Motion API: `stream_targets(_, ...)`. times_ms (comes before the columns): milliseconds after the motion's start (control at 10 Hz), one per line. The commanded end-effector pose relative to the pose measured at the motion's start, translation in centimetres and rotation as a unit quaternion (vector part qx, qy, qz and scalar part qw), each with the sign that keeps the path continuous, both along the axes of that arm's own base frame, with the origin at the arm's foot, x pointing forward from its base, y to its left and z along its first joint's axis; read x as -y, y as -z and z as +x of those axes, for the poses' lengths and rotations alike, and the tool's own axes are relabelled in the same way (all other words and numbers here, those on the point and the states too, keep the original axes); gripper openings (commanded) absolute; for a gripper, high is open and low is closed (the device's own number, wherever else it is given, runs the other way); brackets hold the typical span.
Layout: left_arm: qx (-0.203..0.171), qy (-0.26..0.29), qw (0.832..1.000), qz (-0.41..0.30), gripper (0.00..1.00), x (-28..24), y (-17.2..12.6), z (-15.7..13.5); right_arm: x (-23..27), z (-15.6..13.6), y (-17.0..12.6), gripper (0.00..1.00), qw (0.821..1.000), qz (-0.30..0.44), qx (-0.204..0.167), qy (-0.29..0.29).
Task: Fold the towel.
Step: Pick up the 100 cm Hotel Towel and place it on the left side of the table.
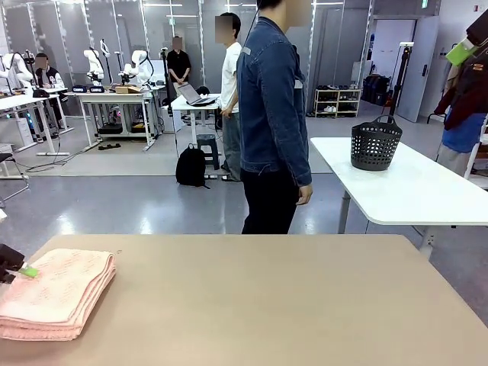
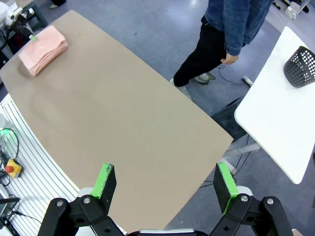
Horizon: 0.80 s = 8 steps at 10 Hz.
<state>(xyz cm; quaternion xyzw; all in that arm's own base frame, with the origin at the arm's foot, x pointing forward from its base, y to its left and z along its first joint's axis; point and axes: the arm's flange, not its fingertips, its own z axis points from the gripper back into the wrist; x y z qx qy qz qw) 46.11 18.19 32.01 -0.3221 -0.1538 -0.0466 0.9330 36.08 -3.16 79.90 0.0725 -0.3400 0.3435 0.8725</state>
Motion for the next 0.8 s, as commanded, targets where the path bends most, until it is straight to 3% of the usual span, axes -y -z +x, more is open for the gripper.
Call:
stream_targets(0,0.003,-0.026,0.999,0.033,1.00,-0.8,-1.9,-2.2,0.0,0.0,0.0,1.00,1.000,-0.001,-0.004,0.001)
stream_targets(500,0.028,-0.041,0.998,0.041,1.00,-0.5,-6.3,-5.3,0.0,0.0,0.0,1.00,1.000,-0.001,-0.004,0.001)
stream_targets(700,0.038,-0.033,0.998,0.028,1.00,-2.0,-5.3,-3.9,0.0,0.0,0.0,1.00,1.000,-0.001,-0.004,0.001)
